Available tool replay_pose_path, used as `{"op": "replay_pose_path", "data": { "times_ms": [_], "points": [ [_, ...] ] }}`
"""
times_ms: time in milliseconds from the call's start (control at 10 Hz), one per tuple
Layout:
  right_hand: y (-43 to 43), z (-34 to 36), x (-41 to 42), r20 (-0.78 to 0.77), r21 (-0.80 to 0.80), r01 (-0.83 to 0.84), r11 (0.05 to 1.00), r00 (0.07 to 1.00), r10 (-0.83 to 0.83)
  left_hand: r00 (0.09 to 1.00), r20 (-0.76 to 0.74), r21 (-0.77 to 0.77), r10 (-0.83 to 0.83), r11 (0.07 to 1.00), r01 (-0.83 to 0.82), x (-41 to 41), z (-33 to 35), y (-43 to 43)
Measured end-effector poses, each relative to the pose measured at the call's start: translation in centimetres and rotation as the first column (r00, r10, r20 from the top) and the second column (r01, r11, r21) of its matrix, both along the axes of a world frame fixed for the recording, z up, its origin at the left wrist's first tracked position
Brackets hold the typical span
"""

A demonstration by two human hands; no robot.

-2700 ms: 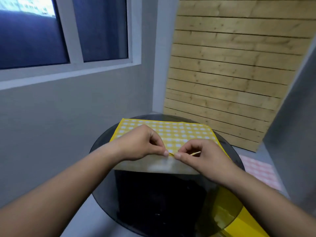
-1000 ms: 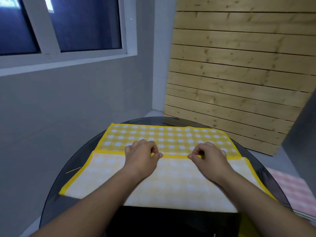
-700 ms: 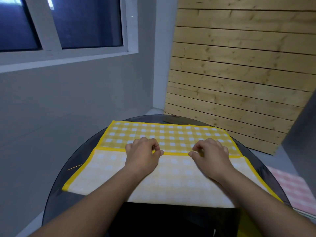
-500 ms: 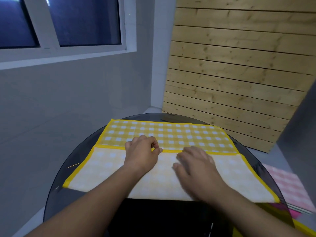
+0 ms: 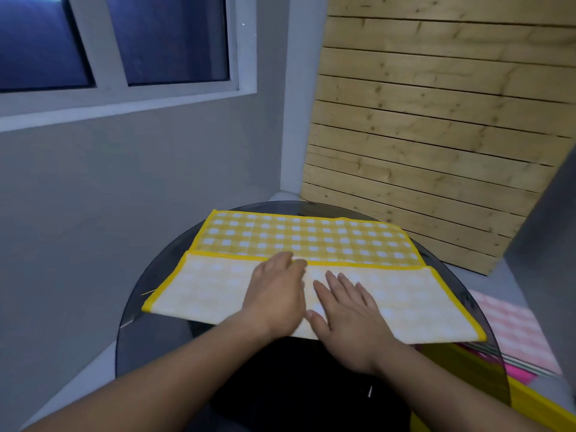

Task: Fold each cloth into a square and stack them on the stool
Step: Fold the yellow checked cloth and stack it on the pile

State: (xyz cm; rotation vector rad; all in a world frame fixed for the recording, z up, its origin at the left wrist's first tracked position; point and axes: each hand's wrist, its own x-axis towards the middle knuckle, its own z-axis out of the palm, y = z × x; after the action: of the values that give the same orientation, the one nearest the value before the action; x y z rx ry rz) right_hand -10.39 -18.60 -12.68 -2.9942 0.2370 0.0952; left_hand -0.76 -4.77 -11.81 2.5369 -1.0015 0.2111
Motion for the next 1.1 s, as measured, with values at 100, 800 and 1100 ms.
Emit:
{"op": "replay_pose_path", "data": {
  "times_ms": [100,800,1100],
  "points": [
    [0.1,0.1,0.0,-0.029,0.014,0.011,1.0,1.0,-0.01,0.991,-0.136,0.215,0.0,0.976,0.029,-2.1,-0.5,2.1],
    [0.3,0.3,0.2,-0.071,0.019,0.011,1.0,0.997,-0.01,0.981,-0.163,0.271,0.103,0.961,-0.056,0.1,1.3,5.2],
    [-0.2,0.2,0.2,-0.064,0.06,-0.027,0.998,0.997,0.031,0.976,-0.203,0.288,0.078,0.957,-0.016,0.7,-0.8,1.7]
  ]
}}
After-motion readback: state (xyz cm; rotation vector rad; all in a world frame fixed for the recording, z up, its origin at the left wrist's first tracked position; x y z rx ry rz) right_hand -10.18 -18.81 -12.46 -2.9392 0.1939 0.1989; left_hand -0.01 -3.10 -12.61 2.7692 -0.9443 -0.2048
